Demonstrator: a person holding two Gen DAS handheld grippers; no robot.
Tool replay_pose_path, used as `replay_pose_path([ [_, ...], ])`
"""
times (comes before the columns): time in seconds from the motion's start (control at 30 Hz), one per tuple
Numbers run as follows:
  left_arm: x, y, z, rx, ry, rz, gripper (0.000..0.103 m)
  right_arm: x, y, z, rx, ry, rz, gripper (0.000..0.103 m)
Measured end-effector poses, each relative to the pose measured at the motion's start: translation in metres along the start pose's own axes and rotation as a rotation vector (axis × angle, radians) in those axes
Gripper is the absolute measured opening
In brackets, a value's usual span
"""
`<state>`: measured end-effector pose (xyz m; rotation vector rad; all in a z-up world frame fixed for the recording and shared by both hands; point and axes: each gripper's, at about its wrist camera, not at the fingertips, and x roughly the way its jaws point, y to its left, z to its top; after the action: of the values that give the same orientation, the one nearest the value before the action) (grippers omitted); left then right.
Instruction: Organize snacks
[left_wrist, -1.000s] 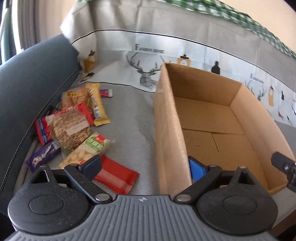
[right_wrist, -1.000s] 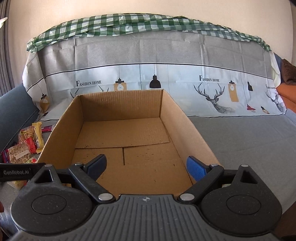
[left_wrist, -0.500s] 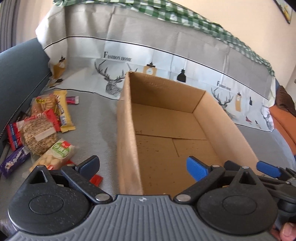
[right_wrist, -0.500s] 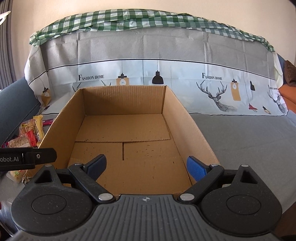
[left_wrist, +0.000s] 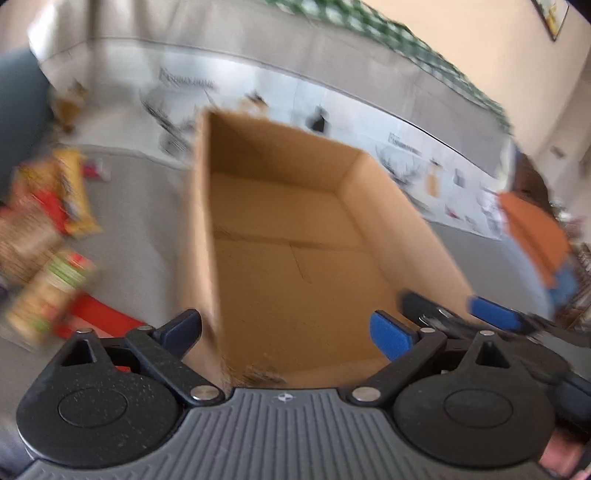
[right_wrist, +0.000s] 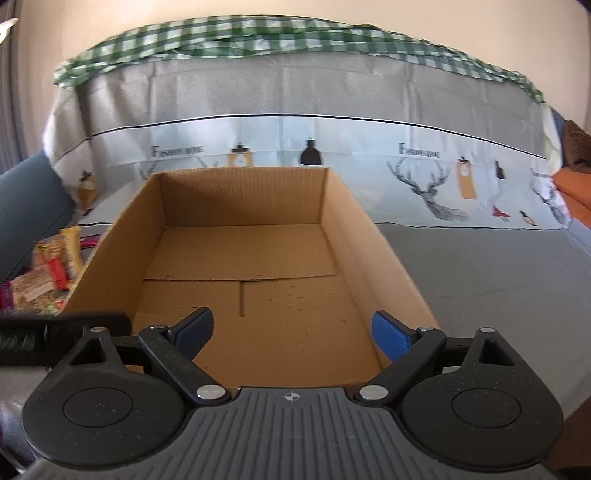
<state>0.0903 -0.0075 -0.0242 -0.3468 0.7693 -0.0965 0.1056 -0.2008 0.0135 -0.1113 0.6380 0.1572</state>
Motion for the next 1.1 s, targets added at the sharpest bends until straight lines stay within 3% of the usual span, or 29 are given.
replay_pose_path([
  [0.1,-0.003,-0.005,0.000,0.051,-0.047,0.072,0.100,0.002,-0.005,0.001,0.042,0.018,0.003,0.093],
  [0.17,-0.004,0.000,0.002,0.022,-0.053,0.098,0.101,0.001,-0.005,0.000,0.045,0.014,0.002,0.093],
  [0.27,0.002,0.003,0.000,-0.026,0.014,-0.008,0.100,0.000,-0.005,-0.002,0.034,0.008,0.000,0.093],
  [0.37,-0.005,-0.009,-0.004,0.047,-0.023,0.008,0.100,0.001,-0.006,-0.002,0.032,0.009,-0.006,0.093],
  [0.5,-0.013,-0.011,-0.002,0.054,-0.087,0.034,0.100,-0.001,-0.007,-0.001,0.041,0.003,-0.002,0.093],
  [0.8,-0.028,-0.021,-0.003,0.109,-0.130,0.048,0.102,-0.009,-0.005,-0.001,0.049,-0.019,0.008,0.092],
  [0.87,-0.034,-0.020,-0.004,0.114,-0.140,0.052,0.102,-0.011,-0.004,0.000,0.053,-0.023,0.007,0.091],
  [1.1,-0.063,-0.006,-0.003,0.087,-0.140,0.048,0.103,-0.020,0.002,0.001,0.111,-0.044,0.061,0.063],
])
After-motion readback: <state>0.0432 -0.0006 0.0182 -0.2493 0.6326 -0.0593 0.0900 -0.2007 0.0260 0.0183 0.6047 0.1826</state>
